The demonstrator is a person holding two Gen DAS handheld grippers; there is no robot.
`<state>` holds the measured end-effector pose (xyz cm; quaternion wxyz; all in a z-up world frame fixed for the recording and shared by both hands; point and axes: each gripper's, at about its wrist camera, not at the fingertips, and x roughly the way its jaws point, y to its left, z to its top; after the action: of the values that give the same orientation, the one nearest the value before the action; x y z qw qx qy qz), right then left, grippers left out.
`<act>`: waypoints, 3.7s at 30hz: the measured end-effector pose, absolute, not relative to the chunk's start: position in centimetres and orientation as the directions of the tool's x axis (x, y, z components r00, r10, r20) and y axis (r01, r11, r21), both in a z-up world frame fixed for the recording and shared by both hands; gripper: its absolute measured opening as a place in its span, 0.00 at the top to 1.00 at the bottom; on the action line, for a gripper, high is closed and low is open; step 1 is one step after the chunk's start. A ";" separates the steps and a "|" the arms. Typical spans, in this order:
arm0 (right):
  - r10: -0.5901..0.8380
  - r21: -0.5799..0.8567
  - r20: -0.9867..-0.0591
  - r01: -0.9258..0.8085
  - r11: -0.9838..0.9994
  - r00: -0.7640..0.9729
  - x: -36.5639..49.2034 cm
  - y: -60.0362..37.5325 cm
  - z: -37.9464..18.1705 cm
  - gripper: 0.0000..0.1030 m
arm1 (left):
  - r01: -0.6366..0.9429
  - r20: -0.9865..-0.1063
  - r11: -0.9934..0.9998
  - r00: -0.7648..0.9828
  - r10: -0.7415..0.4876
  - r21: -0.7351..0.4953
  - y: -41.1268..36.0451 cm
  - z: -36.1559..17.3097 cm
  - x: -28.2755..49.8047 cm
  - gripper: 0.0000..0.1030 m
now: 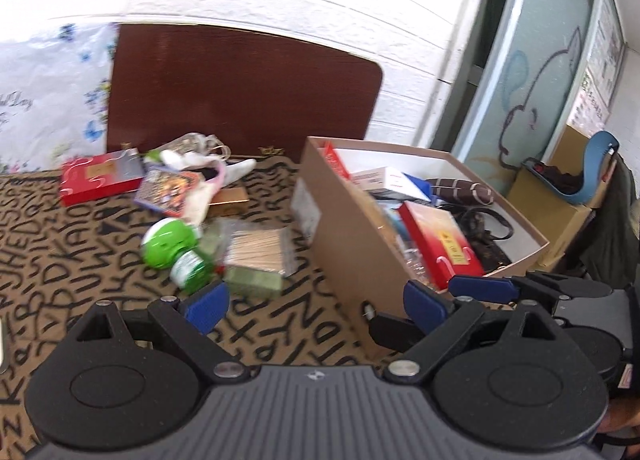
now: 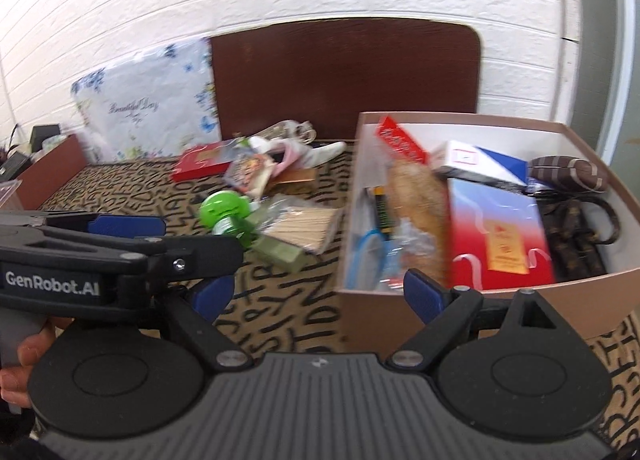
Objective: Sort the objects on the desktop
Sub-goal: 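Withdraw the left tool from the box back over the table, then close the left tool on the green repellent bottle, then lift the green bottle with the left tool and carry it to the box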
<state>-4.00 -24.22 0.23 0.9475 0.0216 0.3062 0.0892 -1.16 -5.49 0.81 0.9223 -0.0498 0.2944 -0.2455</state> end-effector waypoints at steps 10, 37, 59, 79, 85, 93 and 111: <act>0.222 0.082 -0.608 -0.218 0.972 0.762 -4.1 -19.3 -0.2 0.13 | 0.341 -0.538 0.912 0.736 -0.411 -0.230 -1.5 0.2 -1.8 0.06; 0.286 0.114 -0.670 -0.286 0.951 0.685 -0.5 -15.2 -2.6 0.13 | 0.256 -0.618 0.937 0.704 -0.350 -0.239 1.3 -1.9 1.4 0.06; 0.313 0.055 -0.609 -0.355 0.933 0.728 6.0 -12.9 -6.0 0.13 | 0.239 -0.640 0.920 0.662 -0.389 -0.311 2.4 -4.4 10.2 0.19; 0.311 -0.024 -0.613 -0.410 0.912 0.727 10.9 -12.0 -8.6 0.31 | 0.289 -0.659 0.895 0.607 -0.445 -0.338 0.7 -6.9 17.7 0.35; 0.308 -0.009 -0.630 -0.402 0.915 0.713 11.8 -12.1 -9.4 0.47 | 0.277 -0.661 0.898 0.609 -0.438 -0.341 0.9 -7.4 18.4 0.44; 0.335 0.017 -0.644 -0.425 0.905 0.688 11.2 -12.5 -9.4 0.56 | 0.277 -0.670 0.906 0.609 -0.423 -0.321 1.2 -7.0 17.0 0.44; 0.405 0.046 -0.687 -0.521 0.853 0.603 2.1 -13.4 -7.9 0.57 | 0.277 -0.697 0.906 0.578 -0.424 -0.321 1.0 -6.6 7.4 0.46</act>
<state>2.06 -13.39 -7.90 0.8917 -0.0797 0.3622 0.2595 7.41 0.97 -6.58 0.8839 -0.0887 0.4142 -0.1983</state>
